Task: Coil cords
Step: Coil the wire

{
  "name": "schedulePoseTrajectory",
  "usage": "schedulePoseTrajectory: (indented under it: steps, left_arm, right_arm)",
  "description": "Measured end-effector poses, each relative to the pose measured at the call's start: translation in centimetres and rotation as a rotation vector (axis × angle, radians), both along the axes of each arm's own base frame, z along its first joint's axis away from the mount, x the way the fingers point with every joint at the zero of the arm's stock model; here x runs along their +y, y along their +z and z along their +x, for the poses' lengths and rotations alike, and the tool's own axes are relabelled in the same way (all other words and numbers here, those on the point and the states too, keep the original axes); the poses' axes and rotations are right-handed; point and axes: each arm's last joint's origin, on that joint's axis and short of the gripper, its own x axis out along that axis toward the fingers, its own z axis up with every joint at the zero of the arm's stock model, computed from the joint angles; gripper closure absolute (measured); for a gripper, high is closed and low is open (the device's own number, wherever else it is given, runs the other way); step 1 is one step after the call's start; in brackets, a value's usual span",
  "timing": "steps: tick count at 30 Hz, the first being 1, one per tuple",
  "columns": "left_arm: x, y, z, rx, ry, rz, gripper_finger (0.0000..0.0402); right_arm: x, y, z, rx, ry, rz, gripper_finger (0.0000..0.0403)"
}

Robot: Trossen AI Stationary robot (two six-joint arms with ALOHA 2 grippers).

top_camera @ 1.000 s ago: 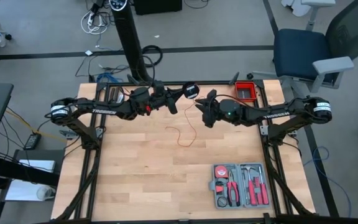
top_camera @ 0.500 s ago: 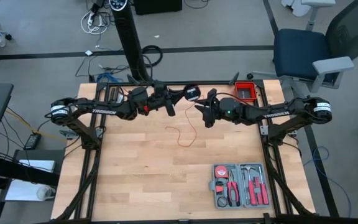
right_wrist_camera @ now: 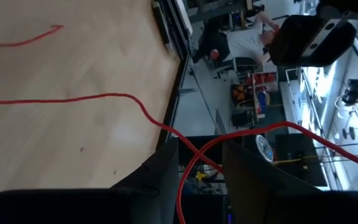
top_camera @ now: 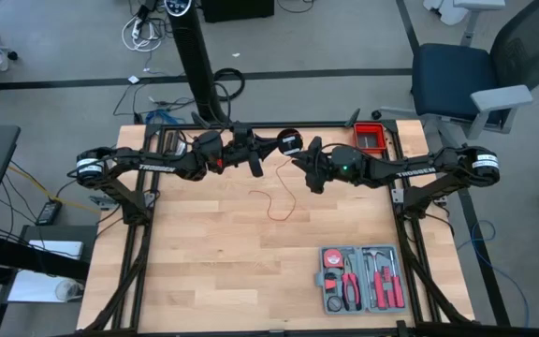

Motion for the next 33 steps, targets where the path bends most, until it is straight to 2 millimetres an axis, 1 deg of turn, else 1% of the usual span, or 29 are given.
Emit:
schedulePoseTrajectory:
  steps: [4, 10, 13, 17, 18, 20, 23, 29, 33]
  left_arm:
    - [0.0, 0.0, 0.0, 0.0, -0.006, -0.002, 0.04]
    - [0.0, 0.0, 0.0, -0.001, -0.006, -0.001, 0.04]
    - [0.0, 0.0, 0.0, -0.001, -0.006, -0.001, 0.04]
    - [0.0, 0.0, 0.0, 0.003, -0.002, 0.015, 0.04]
    - [0.0, 0.0, 0.0, 0.005, 0.0, 0.023, 0.04]
    - [0.0, 0.0, 0.0, 0.006, 0.001, 0.028, 0.04]
    - [0.0, 0.0, 0.0, 0.006, 0.02, 0.027, 0.04]
    - [0.3, 0.0, -0.1, 0.021, 0.135, 0.06, 0.04]
    - [0.5, -0.1, -0.1, 0.04, 0.187, 0.091, 0.04]
  right_arm:
    - [-0.4, 0.0, -0.1, 0.023, 0.001, -0.044, 0.0284]
    - [-0.9, 0.1, -0.2, 0.006, -0.022, -0.031, 0.0292]
    - [-0.9, 0.1, -0.2, 0.004, -0.023, -0.029, 0.0318]
    - [-0.9, 0.1, -0.2, -0.035, -0.04, 0.036, 0.0383]
    - [-0.9, 0.1, -0.2, -0.044, -0.046, 0.056, 0.0392]
    - [-0.9, 0.1, -0.2, -0.072, -0.056, 0.109, 0.0395]
    - [-0.5, 0.1, -0.1, -0.112, -0.063, 0.194, 0.04]
    - [1.4, 0.2, 0.3, -0.164, -0.003, 0.326, 0.0401]
    - [2.3, 0.4, 0.6, -0.203, 0.012, 0.4, 0.0402]
